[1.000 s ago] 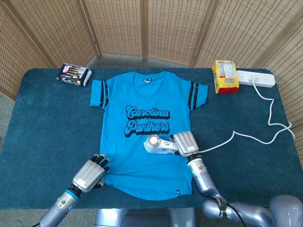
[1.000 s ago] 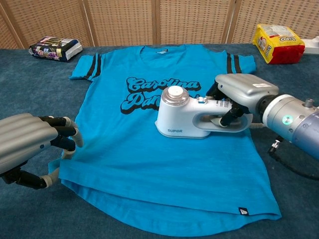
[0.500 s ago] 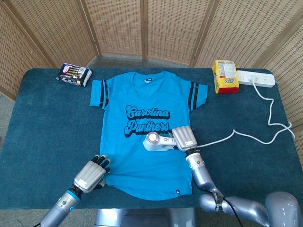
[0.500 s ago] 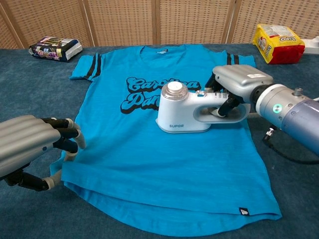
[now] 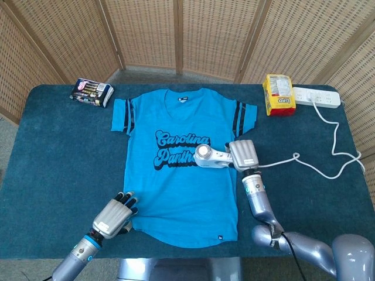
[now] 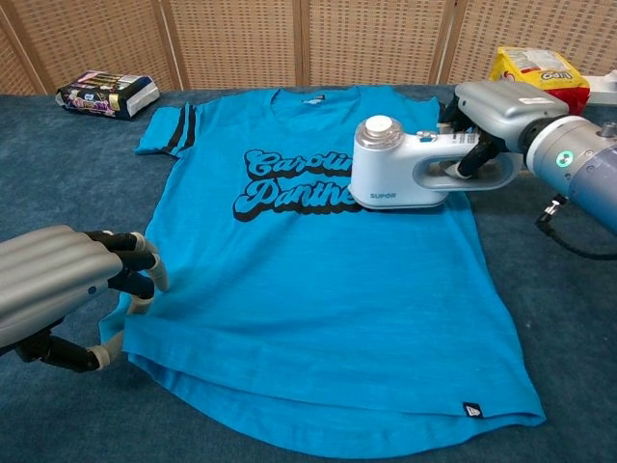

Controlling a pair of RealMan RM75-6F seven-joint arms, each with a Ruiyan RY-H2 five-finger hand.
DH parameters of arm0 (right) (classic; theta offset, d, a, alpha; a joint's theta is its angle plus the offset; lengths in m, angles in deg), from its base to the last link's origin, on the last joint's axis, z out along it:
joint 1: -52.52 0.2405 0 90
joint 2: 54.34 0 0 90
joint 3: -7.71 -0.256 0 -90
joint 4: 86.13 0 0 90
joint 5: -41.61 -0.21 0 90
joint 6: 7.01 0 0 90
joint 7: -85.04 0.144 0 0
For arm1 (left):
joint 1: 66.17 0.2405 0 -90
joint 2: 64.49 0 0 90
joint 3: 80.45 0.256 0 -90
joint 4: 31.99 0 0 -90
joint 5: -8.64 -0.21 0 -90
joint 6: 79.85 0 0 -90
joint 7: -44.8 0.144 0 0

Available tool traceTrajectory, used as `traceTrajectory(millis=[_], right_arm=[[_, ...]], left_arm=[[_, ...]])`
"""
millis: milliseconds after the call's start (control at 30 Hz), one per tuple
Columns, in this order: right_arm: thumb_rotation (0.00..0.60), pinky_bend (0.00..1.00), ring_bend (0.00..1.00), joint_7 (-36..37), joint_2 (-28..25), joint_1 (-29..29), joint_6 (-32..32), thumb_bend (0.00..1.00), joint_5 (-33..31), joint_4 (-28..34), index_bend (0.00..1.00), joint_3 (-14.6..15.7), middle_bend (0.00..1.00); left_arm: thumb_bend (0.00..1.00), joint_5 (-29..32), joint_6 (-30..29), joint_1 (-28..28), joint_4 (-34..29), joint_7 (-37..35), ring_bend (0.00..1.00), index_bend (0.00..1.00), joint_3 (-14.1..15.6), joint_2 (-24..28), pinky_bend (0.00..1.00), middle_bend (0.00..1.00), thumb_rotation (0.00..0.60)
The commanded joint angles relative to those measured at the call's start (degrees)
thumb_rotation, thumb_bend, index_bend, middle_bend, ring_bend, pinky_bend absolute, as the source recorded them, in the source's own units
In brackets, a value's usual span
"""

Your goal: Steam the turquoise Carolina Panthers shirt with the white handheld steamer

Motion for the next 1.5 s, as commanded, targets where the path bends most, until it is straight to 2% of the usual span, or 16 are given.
traceTrajectory(millis=[33, 233, 933, 1500], right_arm=[[0.6, 0.68, 0.75, 0.8, 0.4, 0.3, -0.8, 0.31, -0.7, -2.1, 0.69, -0.1, 0.72], [0.6, 0.69, 0.75, 1.6, 0.5, 0.0, -1.2, 0.31, -0.8, -2.3, 0.69, 0.5, 0.72], [0.6, 0.68, 0.75, 2.3, -1.7, -2.9, 0.1, 0.31, 0.9, 5.1, 0.69, 4.4, 0.72], [0.6, 0.68, 0.75, 3.8, -5.6, -8.0, 4.1, 0.31, 5.2, 16.3, 0.69, 9.5, 0.72]], left_arm=[[0.49, 0.1, 0.0, 0.0, -0.1, 0.1, 0.16, 0.59, 0.0, 0.0, 0.25, 0.29, 0.389], [0.49, 0.1, -0.1, 0.0, -0.1, 0.2, 0.16, 0.59, 0.0, 0.1, 0.25, 0.29, 0.394], [0.49, -0.5, -0.2, 0.0, 0.2, -0.5, 0.16, 0.59, 0.4, -0.1, 0.25, 0.29, 0.387], [0.49, -1.3, -0.3, 0.0, 0.7, -1.2, 0.16, 0.59, 0.7, -0.3, 0.25, 0.29, 0.39]])
